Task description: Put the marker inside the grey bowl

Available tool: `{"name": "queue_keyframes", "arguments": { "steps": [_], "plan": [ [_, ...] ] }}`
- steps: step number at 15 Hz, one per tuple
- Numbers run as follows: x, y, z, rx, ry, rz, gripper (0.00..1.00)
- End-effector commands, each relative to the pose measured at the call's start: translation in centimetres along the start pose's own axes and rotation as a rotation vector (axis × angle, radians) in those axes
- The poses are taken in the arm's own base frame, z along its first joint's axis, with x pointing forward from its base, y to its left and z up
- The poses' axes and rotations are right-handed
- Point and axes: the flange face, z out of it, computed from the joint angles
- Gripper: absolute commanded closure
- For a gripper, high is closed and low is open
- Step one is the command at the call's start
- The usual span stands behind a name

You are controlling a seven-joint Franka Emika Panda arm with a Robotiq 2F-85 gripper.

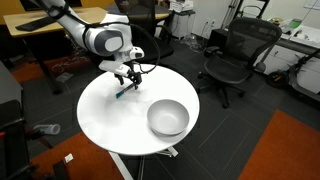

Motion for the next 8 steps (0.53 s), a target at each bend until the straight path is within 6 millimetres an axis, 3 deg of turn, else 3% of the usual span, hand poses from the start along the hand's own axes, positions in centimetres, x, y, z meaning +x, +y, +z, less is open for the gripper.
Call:
{"name": "queue_keyframes", "arguments": {
  "steps": [1, 8],
  "plan": [
    [0.96, 0.2, 0.49, 0.003, 0.006, 0.028, 0.34],
    [1.51, 0.41, 0.78, 0.0, 0.009, 0.034, 0.88]
  ]
}}
